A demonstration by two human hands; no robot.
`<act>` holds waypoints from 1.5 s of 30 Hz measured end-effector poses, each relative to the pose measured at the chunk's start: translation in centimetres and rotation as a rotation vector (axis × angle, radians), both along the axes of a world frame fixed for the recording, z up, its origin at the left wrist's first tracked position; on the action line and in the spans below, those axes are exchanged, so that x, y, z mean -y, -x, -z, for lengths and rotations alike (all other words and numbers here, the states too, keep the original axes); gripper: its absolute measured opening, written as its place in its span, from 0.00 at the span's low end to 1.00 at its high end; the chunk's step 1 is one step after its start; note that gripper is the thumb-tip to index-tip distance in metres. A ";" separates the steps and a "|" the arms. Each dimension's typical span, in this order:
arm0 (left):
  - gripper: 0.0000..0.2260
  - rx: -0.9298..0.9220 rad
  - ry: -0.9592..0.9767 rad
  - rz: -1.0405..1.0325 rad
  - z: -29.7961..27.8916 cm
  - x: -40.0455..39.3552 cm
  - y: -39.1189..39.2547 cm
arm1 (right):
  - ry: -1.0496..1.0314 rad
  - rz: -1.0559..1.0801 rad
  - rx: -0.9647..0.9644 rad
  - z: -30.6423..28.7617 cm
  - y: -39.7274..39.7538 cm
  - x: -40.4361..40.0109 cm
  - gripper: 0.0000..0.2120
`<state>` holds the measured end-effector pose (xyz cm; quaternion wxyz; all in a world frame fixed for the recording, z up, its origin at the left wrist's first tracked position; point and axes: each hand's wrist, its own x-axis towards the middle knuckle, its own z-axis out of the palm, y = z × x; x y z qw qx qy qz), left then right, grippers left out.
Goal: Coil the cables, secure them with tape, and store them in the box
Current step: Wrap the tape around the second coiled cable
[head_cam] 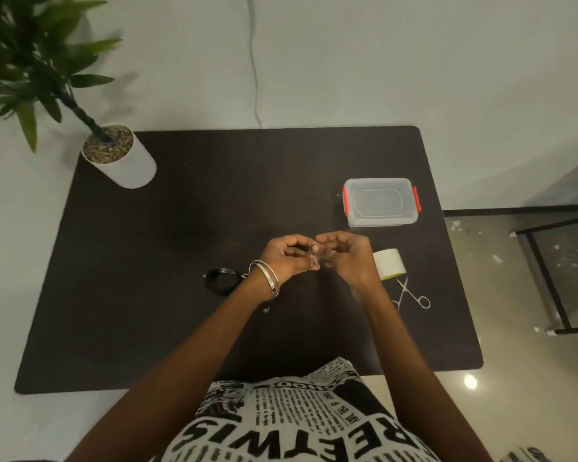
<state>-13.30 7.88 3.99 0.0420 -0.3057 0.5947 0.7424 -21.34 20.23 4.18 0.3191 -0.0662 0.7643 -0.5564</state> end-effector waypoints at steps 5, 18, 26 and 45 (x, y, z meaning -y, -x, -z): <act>0.17 0.017 0.160 -0.007 0.1 1.1 -1.1 | -0.053 0.019 -0.008 -0.2 -1.0 1.4 0.05; 0.16 0.192 -0.081 -0.089 -2.1 2.9 -1.5 | 0.313 0.416 0.411 0.8 -3.3 4.0 0.09; 0.11 0.398 -0.167 -0.312 0.7 4.9 -1.8 | 0.468 0.535 0.289 1.5 -3.9 4.4 0.06; 0.06 0.267 0.450 -0.140 4.9 6.3 1.8 | 0.387 0.530 0.300 3.5 -0.1 2.3 0.10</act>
